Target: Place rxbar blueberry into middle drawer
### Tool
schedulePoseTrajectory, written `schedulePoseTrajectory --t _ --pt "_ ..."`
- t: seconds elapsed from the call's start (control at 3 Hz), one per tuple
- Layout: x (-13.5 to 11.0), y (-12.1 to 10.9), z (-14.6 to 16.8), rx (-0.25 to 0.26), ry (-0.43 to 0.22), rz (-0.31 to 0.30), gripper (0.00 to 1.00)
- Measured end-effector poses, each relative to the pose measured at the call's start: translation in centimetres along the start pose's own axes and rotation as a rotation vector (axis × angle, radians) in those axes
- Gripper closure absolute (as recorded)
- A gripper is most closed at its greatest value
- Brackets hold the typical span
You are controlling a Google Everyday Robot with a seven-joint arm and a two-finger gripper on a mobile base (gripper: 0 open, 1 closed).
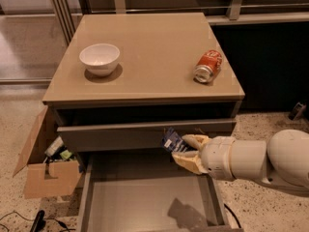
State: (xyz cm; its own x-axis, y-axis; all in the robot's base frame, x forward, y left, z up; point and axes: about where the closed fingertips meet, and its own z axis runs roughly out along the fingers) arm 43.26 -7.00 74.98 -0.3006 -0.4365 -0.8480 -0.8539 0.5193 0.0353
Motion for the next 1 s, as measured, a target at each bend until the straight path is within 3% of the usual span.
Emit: schedulePoseTrajectory --t 0.33,1.0 --pt "4.3 -3.3 4.1 0.010 0.023 0.018 1.00" --pt "5.4 -4.4 6.2 0.017 0.064 0.017 1.00"
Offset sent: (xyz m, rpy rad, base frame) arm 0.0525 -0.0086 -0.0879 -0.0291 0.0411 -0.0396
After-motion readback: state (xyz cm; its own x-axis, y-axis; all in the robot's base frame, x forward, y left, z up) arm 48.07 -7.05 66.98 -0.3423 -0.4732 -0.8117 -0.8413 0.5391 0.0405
